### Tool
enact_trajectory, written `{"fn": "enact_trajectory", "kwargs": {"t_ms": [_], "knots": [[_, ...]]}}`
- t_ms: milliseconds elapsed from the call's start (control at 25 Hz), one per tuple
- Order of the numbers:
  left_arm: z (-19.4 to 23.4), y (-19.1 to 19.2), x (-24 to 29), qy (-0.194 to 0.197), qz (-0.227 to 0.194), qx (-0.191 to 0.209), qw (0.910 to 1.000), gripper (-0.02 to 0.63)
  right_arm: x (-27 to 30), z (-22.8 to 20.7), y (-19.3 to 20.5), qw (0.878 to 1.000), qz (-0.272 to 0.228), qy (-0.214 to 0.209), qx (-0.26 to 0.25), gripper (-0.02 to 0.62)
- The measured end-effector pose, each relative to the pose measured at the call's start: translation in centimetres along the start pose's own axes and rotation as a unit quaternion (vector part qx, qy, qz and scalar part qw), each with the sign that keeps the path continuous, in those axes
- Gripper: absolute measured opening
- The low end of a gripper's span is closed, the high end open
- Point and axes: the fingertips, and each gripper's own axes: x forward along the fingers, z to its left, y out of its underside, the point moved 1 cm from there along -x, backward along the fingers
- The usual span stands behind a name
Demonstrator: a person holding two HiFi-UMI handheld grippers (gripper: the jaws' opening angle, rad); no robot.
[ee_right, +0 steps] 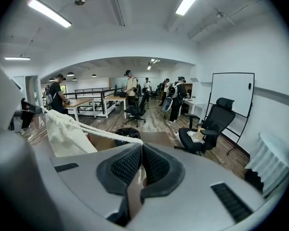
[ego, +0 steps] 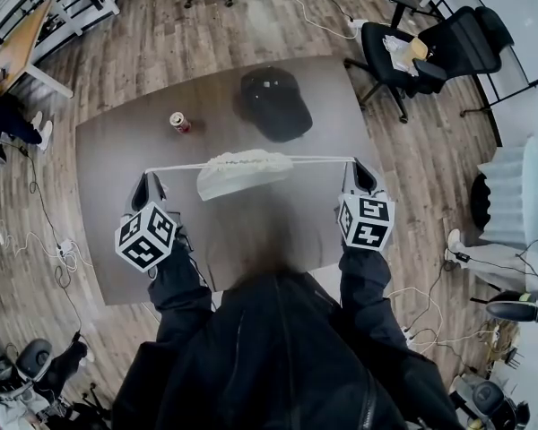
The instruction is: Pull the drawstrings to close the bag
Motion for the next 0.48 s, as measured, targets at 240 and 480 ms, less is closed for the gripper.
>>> {"fn": "enact_trajectory", "kwargs": {"t_ms": [240, 480], "knots": [[0.7, 0.1, -0.3, -0.005, -0.001, -0.006, 1.0, 0.034, 0.1, -0.6, 0.6, 1.0, 0.006, 0.005, 0.008, 0.025], [1.4, 0.1, -0.3, -0.014, 0.0, -0.004, 0.9999, 0.034, 0.1, -1.6, 1.1, 1.0, 0.011, 0.017, 0.016, 0.025]]}}
